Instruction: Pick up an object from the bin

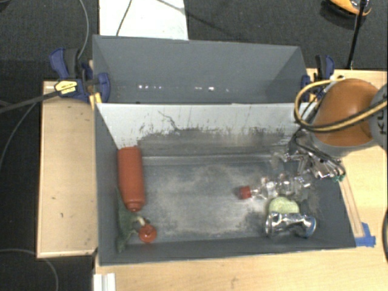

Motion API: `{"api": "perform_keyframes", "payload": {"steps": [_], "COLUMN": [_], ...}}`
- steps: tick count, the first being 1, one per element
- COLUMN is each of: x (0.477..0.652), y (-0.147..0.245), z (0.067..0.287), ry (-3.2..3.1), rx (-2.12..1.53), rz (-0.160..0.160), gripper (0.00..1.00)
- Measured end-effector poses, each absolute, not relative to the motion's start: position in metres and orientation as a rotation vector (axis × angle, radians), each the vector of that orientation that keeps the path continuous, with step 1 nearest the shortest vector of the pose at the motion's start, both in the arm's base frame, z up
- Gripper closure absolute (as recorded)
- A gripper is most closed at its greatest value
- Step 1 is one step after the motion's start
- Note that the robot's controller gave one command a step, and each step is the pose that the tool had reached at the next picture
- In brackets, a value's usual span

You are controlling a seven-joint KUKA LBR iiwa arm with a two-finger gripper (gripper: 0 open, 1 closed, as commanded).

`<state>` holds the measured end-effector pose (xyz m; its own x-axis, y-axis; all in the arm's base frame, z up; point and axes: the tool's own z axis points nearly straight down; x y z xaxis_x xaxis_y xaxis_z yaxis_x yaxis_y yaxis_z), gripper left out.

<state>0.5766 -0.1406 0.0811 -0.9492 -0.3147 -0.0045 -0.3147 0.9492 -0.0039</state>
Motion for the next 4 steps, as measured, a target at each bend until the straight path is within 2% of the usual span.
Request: {"api": "perform_keyframes", "payload": {"steps": [1,3,4], "x": [0.532,0.53,0.528], "y": [-0.112,-0.112,-0.111], "z": [0.074,0.078,0.099], "ry": [2.984,2.989,2.997], "rx": [-0.913,-0.913,-0.913], "rz": [-0.009,-0.004,0.002], "gripper": [1.0,1.0,1.0]}}
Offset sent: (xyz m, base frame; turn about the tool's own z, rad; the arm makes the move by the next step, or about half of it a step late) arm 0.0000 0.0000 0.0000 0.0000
